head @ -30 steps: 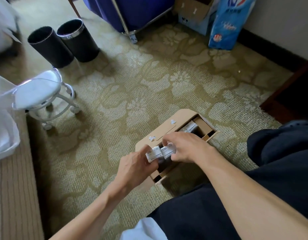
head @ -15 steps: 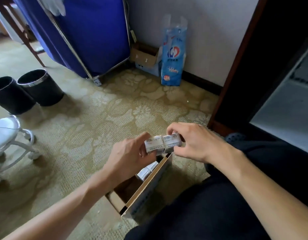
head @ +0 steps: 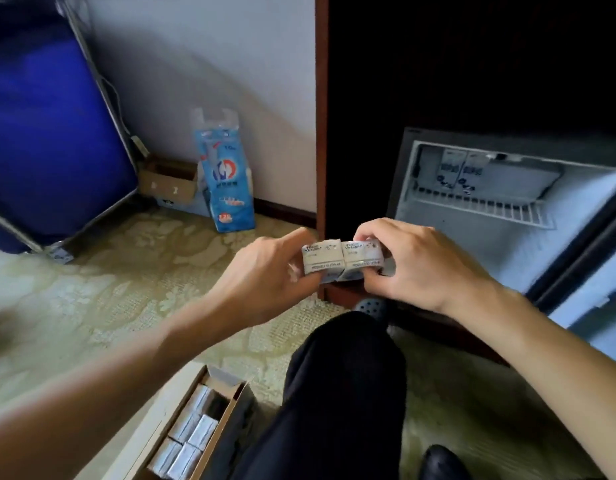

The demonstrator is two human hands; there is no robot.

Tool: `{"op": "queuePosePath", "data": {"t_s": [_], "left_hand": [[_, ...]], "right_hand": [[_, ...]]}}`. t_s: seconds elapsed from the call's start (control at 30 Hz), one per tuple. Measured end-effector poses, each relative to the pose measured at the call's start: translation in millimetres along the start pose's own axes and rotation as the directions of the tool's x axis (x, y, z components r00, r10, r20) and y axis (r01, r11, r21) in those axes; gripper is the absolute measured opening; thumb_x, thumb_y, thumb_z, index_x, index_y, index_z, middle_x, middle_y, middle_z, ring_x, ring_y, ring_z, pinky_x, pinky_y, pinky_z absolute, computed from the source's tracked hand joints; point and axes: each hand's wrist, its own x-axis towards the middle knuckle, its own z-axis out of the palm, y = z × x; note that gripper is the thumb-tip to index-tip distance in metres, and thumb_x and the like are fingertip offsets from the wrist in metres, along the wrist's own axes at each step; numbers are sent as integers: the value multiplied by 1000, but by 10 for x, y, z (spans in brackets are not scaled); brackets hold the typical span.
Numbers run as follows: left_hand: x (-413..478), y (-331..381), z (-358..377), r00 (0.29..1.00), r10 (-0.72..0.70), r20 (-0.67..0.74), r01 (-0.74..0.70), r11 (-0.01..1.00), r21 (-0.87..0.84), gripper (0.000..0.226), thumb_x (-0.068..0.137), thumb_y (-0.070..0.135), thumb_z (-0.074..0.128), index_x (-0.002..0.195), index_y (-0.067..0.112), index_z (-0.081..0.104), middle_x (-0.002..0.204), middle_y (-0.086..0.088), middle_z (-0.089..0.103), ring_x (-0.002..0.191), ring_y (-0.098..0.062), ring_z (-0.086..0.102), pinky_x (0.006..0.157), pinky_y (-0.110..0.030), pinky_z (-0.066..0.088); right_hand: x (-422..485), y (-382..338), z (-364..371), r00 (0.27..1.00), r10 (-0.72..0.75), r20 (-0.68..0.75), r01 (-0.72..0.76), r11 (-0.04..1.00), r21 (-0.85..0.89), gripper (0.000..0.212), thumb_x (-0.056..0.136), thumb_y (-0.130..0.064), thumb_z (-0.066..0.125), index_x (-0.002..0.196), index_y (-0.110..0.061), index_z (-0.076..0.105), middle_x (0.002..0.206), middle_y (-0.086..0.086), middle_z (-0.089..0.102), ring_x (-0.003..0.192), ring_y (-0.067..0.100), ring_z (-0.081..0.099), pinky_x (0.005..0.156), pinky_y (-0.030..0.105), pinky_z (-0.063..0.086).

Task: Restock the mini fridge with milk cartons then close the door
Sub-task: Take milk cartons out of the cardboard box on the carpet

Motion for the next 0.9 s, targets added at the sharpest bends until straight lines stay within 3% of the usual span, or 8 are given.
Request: {"op": "queuePosePath", "data": {"t_s": [0.13, 0.43, 0.63, 0.83, 0.9], "left_hand": [[526, 208, 255, 995, 90, 31, -89, 996, -27, 21, 87, 42, 67, 100, 30, 56, 87, 14, 71, 74, -5, 67, 64, -37, 56], [1521, 562, 1236, 994, 110, 23, -105, 982, -154, 21, 85, 38, 66, 98, 27, 54, 78, 9, 66, 74, -13, 65, 66, -39, 59], [2116, 722, 1769, 987, 155, 44, -151, 985, -78, 29, 92, 39, 66, 112, 22, 55, 99, 1, 73, 84, -21, 69, 68, -39, 58], [2625, 797, 2190, 979, 203, -25, -205, 973, -110, 32, 93, 28, 67, 120, 18, 54, 100, -2, 73, 81, -26, 67, 67, -33, 52], [2773, 804, 2307, 973, 227, -42, -231, 966, -113, 32, 92, 24, 67, 121, 17, 55, 100, -3, 73, 83, -29, 68, 68, -35, 52]], "right_hand": [[-130, 497, -57, 992, 45, -121, -51, 998, -42, 35, 81, -27, 74, 113, -25, 59, 101, -11, 67, 77, 20, 65, 59, 40, 54], [-282, 1539, -21, 926, 300, -230, -317, 948, -37, 41, 80, -22, 75, 116, -25, 56, 106, -9, 66, 84, 19, 64, 67, 38, 55], [-273, 2161, 23, 881, 402, -250, -427, 902, -57, 41, 82, -21, 75, 119, -21, 57, 109, -3, 67, 85, 22, 63, 69, 32, 48], [-195, 2704, 78, 818, 446, -363, -488, 872, -28, 40, 83, -19, 75, 120, -21, 59, 107, -4, 67, 89, 22, 62, 68, 31, 45], [-175, 2856, 129, 804, 437, -404, -485, 874, -21, 41, 82, -19, 75, 119, -21, 59, 108, -4, 68, 91, 22, 64, 70, 33, 51]]}}
